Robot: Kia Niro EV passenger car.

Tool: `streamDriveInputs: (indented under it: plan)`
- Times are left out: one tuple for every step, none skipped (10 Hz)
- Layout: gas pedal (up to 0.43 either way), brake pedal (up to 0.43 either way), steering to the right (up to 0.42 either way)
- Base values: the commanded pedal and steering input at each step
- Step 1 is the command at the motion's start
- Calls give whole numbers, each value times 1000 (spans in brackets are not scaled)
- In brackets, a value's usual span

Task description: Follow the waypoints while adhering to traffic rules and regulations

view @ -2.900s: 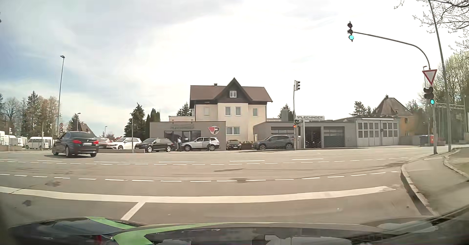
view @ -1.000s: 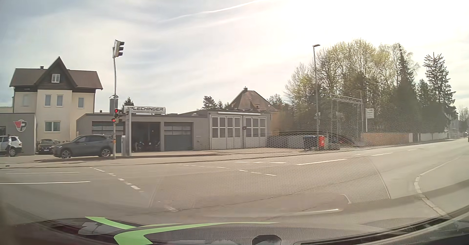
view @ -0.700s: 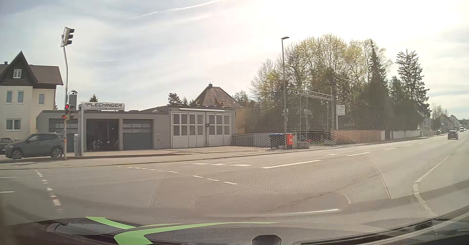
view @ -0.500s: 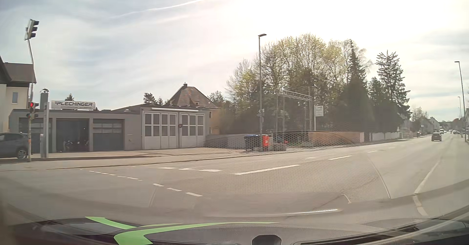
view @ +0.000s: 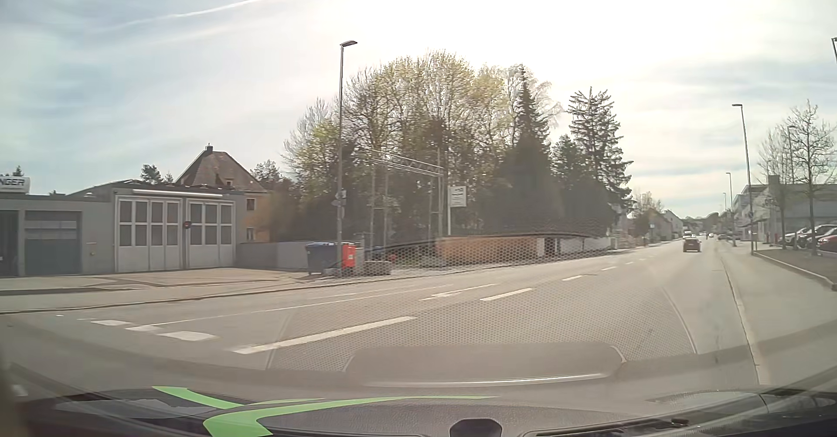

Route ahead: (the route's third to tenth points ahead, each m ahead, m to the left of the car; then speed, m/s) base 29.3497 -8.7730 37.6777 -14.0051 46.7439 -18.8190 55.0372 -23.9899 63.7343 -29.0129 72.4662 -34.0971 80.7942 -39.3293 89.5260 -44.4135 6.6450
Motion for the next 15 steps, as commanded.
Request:
streamDriveInputs:
  plan:
    - [209, 0, 305]
    - [209, 0, 303]
    - [209, 0, 298]
    - [220, 0, 289]
    - [228, 0, 278]
    - [240, 0, 261]
    - [240, 0, 246]
    - [248, 0, 228]
    - [248, 0, 212]
    - [248, 0, 180]
    - [248, 0, 147]
    - [260, 0, 112]
    - [260, 0, 79]
    - [260, 0, 58]
    - [260, 0, 40]
